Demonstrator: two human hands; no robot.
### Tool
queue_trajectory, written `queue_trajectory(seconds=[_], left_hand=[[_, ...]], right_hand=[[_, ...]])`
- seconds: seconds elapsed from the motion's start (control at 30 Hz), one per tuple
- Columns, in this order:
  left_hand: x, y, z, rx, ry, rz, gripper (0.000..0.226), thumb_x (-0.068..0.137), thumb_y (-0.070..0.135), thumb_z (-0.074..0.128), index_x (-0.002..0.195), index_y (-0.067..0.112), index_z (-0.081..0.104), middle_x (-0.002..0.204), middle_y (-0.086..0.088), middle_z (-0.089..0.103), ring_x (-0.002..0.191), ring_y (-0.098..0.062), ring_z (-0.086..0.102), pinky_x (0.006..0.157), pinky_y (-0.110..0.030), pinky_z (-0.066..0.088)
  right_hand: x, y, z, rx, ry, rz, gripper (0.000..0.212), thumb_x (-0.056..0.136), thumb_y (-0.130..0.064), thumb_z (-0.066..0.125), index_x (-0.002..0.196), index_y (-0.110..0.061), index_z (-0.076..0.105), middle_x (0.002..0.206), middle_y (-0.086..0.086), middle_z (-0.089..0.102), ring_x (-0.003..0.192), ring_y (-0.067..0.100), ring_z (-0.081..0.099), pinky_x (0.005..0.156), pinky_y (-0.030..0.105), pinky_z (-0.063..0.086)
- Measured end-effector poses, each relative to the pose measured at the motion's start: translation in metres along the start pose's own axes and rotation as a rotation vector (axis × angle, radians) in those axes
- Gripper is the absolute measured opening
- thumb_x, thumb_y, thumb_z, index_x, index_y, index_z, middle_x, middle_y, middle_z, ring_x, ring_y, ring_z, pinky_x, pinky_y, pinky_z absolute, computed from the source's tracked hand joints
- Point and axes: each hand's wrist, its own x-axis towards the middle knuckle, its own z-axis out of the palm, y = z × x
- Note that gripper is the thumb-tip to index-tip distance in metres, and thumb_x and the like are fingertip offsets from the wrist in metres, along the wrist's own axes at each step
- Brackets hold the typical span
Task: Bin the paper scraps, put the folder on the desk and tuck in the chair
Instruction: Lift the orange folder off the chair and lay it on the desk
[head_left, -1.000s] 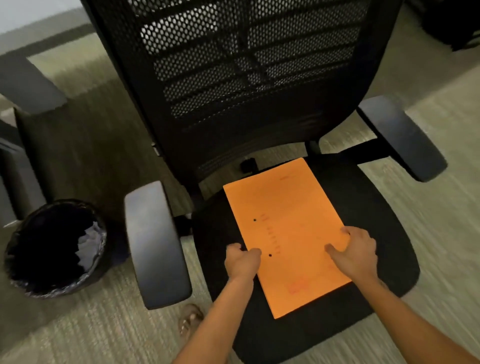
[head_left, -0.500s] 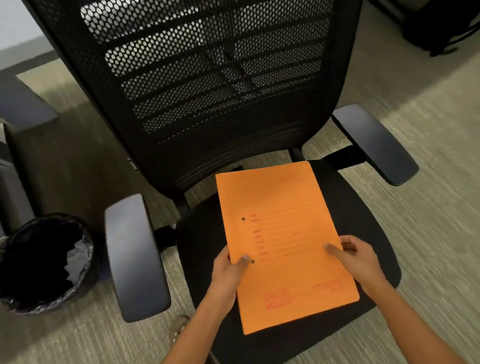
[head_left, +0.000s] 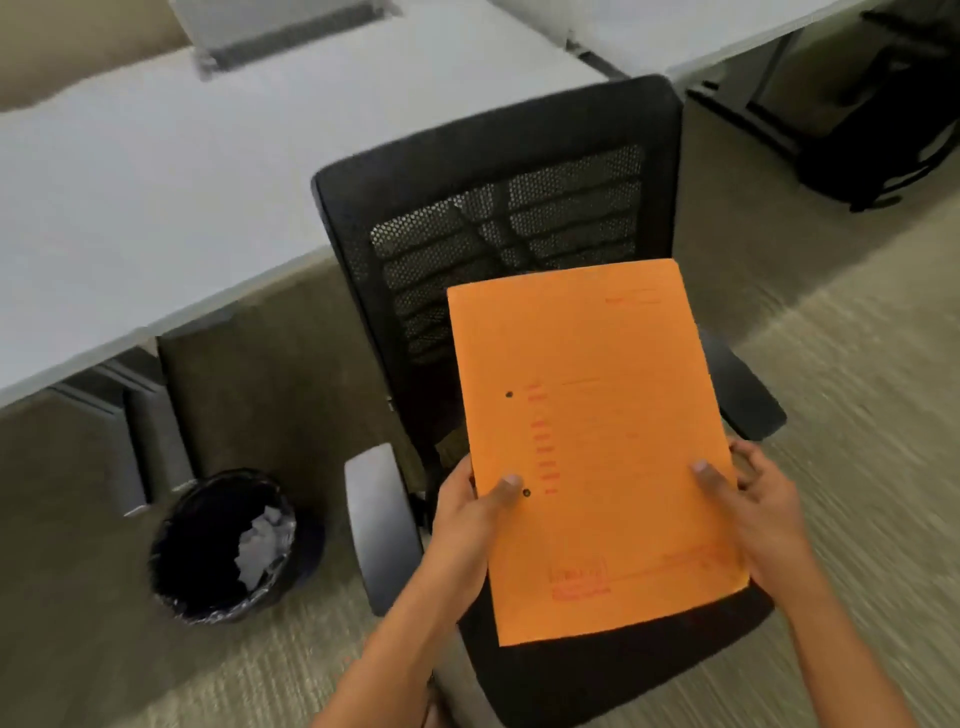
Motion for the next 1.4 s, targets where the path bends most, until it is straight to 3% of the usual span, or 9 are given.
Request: queue_trajectory(seconds=[0.1, 0.23, 0.3, 0.4, 0.6, 0.9, 1.07, 1.3, 1.4], left_hand=[[-0.026, 0.056, 0.0, 0.005, 0.035, 0.112, 0.029, 0.096, 0.014, 0.064, 0.124, 0.016, 0.06, 0.116, -0.006, 0.076, 0.103, -0.026, 0.074, 0.079, -0.043, 0.062], [-0.061, 0.118, -0.011, -0.009, 0.1, 0.21, 0.027, 0.095, 0.011, 0.063, 0.122, 0.01, 0.059, 0.113, -0.011, 0.076, 0.099, -0.03, 0.075, 0.076, -0.045, 0.062], [-0.083, 0.146, -0.019, -0.017, 0.125, 0.237, 0.029, 0.095, 0.012, 0.064, 0.123, 0.009, 0.059, 0.114, -0.014, 0.075, 0.1, -0.033, 0.074, 0.081, -0.051, 0.061], [-0.111, 0.176, -0.034, -0.02, 0.153, 0.273, 0.03, 0.095, 0.013, 0.064, 0.125, 0.008, 0.058, 0.117, -0.015, 0.074, 0.104, -0.036, 0.072, 0.087, -0.057, 0.058], [-0.156, 0.214, -0.064, -0.027, 0.254, 0.358, 0.033, 0.094, 0.012, 0.064, 0.126, 0.007, 0.057, 0.114, -0.013, 0.075, 0.101, -0.034, 0.074, 0.083, -0.053, 0.061], [-0.203, 0.231, -0.108, -0.07, 0.432, 0.4, 0.031, 0.095, 0.011, 0.064, 0.125, 0.007, 0.058, 0.115, -0.017, 0.074, 0.1, -0.037, 0.074, 0.084, -0.057, 0.059], [-0.221, 0.231, -0.132, -0.125, 0.504, 0.407, 0.034, 0.094, 0.013, 0.065, 0.126, 0.006, 0.057, 0.114, -0.016, 0.075, 0.1, -0.037, 0.074, 0.084, -0.059, 0.059], [-0.226, 0.228, -0.187, -0.236, 0.566, 0.319, 0.027, 0.093, 0.009, 0.066, 0.119, 0.008, 0.06, 0.103, -0.014, 0.078, 0.09, -0.033, 0.076, 0.069, -0.048, 0.063], [-0.217, 0.231, -0.226, -0.281, 0.549, 0.248, 0.027, 0.094, 0.008, 0.064, 0.121, 0.01, 0.059, 0.107, -0.017, 0.076, 0.093, -0.036, 0.076, 0.073, -0.052, 0.062]], right_hand=[[-0.016, -0.059, 0.012, 0.018, -0.032, -0.096, 0.046, 0.071, -0.047, 0.079, 0.111, -0.033, 0.059, 0.103, -0.003, 0.073, 0.097, 0.02, 0.07, 0.076, 0.04, 0.057], [-0.037, -0.127, 0.032, -0.014, -0.094, -0.192, 0.046, 0.076, -0.042, 0.075, 0.117, -0.029, 0.059, 0.104, -0.002, 0.074, 0.097, 0.021, 0.072, 0.083, 0.05, 0.059], [-0.05, -0.159, 0.041, -0.006, -0.145, -0.226, 0.038, 0.079, -0.039, 0.076, 0.113, -0.034, 0.058, 0.1, -0.003, 0.076, 0.096, 0.019, 0.073, 0.082, 0.048, 0.059], [-0.069, -0.194, 0.057, -0.013, -0.21, -0.284, 0.045, 0.086, -0.034, 0.074, 0.126, -0.025, 0.054, 0.098, -0.011, 0.077, 0.091, 0.014, 0.074, 0.078, 0.045, 0.06], [-0.099, -0.24, 0.096, -0.015, -0.334, -0.346, 0.046, 0.088, -0.029, 0.072, 0.128, -0.025, 0.05, 0.099, -0.005, 0.076, 0.091, 0.011, 0.074, 0.071, 0.035, 0.06], [-0.12, -0.262, 0.155, -0.005, -0.514, -0.346, 0.034, 0.09, -0.027, 0.07, 0.118, -0.036, 0.053, 0.101, -0.004, 0.077, 0.091, 0.014, 0.075, 0.075, 0.038, 0.062], [-0.128, -0.268, 0.19, -0.033, -0.57, -0.353, 0.047, 0.088, -0.028, 0.073, 0.127, -0.034, 0.048, 0.102, 0.0, 0.076, 0.089, 0.016, 0.075, 0.077, 0.046, 0.062], [-0.144, -0.255, 0.247, -0.106, -0.55, -0.354, 0.057, 0.085, -0.03, 0.076, 0.134, -0.03, 0.047, 0.099, 0.0, 0.076, 0.087, 0.017, 0.076, 0.075, 0.047, 0.063], [-0.151, -0.251, 0.285, -0.14, -0.521, -0.343, 0.058, 0.085, -0.028, 0.076, 0.135, -0.026, 0.047, 0.093, -0.002, 0.076, 0.082, 0.014, 0.075, 0.073, 0.043, 0.062]])
